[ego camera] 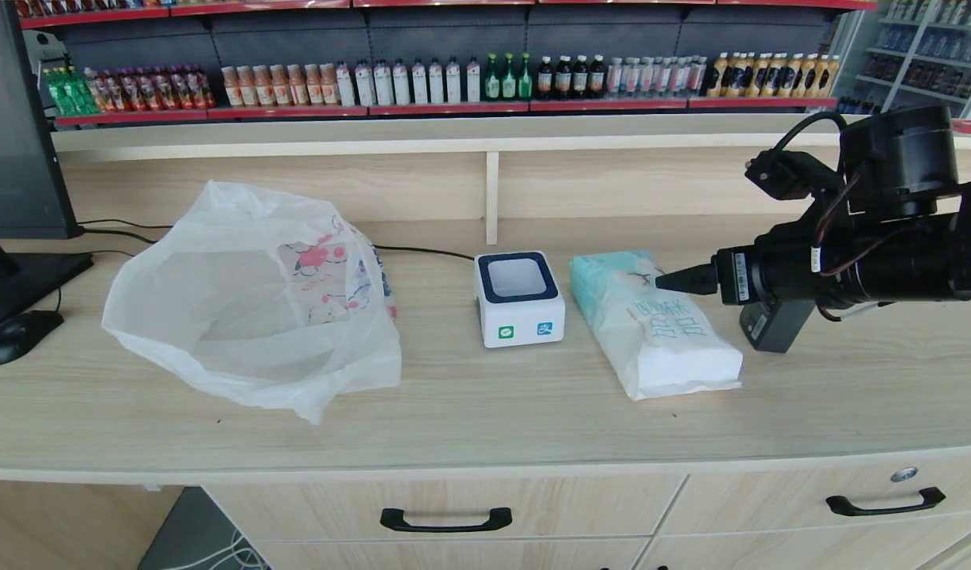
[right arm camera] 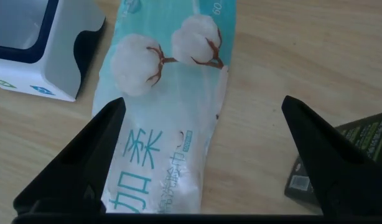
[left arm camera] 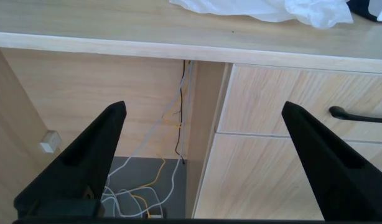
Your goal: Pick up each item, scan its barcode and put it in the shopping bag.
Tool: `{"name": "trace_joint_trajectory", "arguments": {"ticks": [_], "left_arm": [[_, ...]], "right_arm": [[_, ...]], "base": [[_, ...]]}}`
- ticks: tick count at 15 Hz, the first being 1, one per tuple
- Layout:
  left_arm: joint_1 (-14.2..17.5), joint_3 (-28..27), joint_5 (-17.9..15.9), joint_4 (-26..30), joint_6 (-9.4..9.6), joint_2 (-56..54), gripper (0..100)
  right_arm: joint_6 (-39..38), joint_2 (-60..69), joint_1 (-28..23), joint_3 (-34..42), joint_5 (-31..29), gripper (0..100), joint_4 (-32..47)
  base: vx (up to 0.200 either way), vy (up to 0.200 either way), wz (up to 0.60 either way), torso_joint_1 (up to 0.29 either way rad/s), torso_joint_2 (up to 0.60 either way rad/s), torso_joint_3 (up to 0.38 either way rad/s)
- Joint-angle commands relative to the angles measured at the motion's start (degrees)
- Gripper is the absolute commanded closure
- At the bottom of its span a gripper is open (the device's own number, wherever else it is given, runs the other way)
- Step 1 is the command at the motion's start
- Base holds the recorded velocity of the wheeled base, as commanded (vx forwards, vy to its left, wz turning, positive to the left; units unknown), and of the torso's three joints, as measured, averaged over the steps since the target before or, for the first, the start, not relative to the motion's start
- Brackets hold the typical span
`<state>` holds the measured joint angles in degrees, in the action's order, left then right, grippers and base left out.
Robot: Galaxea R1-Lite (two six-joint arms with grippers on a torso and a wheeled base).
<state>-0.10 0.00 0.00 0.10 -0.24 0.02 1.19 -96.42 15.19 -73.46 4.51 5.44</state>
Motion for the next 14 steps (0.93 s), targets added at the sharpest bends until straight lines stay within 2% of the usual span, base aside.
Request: {"name": "trace_joint_trajectory", "arguments": {"ticks": [1, 3, 11, 14], "left_arm": [[0.0, 0.0, 0.0, 0.0, -0.02, 0.0, 0], [0.0, 0.0, 0.0, 0.0, -0.02, 0.0, 0], [0.0, -0.1, 0.0, 0.0, -0.02, 0.0, 0], [0.0, 0.0, 0.0, 0.0, -0.02, 0.0, 0]], "right_arm": [[0.5, -1.8, 0.0, -0.3, -0.6, 0, 0.0], [0.9, -1.9, 2.6, 0.4, -0.3, 0, -0.1], [1.6, -3.1, 4.3, 0.9, -0.6, 0, -0.2], [1.6, -2.6, 7.0, 0.8, -1.2, 0, -0.2]], "base": [[0.000, 0.000, 0.00, 0.000, 0.00, 0.000], [0.000, 0.000, 0.00, 0.000, 0.00, 0.000], [0.000, 0.000, 0.00, 0.000, 0.00, 0.000], [0.000, 0.000, 0.00, 0.000, 0.00, 0.000]]}}
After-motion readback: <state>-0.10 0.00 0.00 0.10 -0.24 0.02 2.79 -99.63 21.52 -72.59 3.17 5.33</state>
